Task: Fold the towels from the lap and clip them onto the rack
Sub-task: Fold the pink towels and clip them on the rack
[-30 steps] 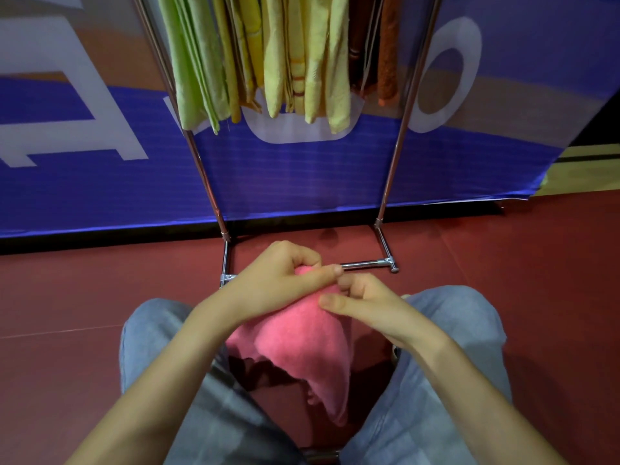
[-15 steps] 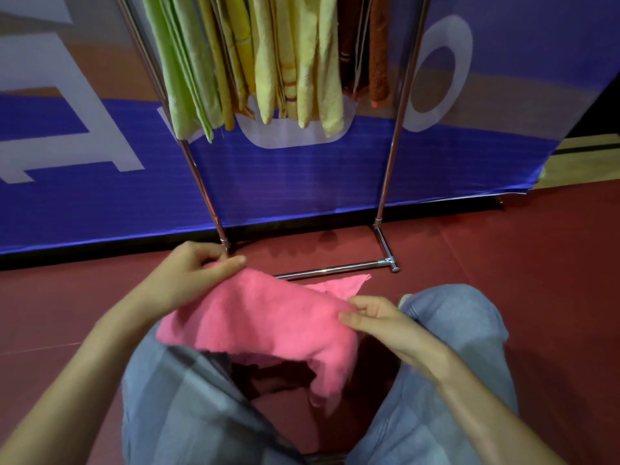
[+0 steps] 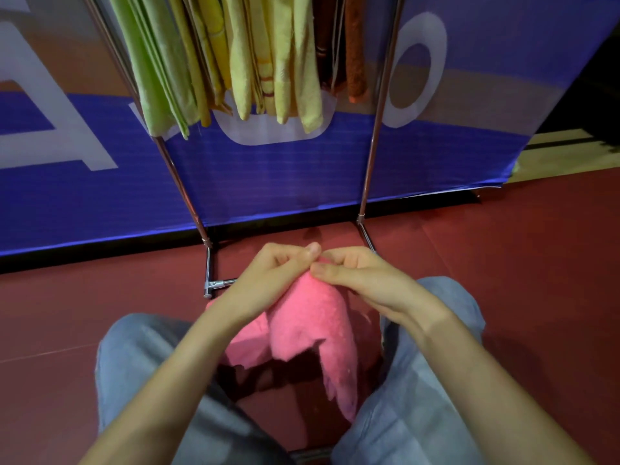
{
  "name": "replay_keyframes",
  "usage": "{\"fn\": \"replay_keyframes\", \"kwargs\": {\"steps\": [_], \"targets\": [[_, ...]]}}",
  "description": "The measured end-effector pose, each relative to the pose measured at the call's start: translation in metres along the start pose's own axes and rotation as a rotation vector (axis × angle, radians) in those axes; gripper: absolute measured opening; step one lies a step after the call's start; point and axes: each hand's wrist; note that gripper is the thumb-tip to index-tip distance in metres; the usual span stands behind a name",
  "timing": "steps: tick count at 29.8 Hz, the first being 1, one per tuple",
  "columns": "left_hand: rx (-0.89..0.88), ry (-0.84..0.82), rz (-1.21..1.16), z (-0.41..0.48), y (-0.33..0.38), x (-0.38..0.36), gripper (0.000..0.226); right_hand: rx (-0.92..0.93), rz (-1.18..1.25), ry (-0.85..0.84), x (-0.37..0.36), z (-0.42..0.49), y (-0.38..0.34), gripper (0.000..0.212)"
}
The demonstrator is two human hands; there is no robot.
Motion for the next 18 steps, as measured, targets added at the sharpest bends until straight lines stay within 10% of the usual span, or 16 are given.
{"fn": "replay_keyframes", "kwargs": {"steps": [9,18], "targets": [[-0.023,0.199,-0.128,0.005,0.036,0.024,0.038,-0.215,-0.025,-0.067,0.011,-0.014,0.021,0.038],[0.140,-0.074,0.033,-0.004,-0.009,0.052,0.031,0.006,0.094,-0.072,0.016,0.002,-0.021,0.035]]}}
Point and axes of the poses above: each hand's wrist, its own z-axis towards the middle knuckle, its own x-axis out of the back of the hand, y = z × x, and after that the axes turned 4 degrees about z, right-handed
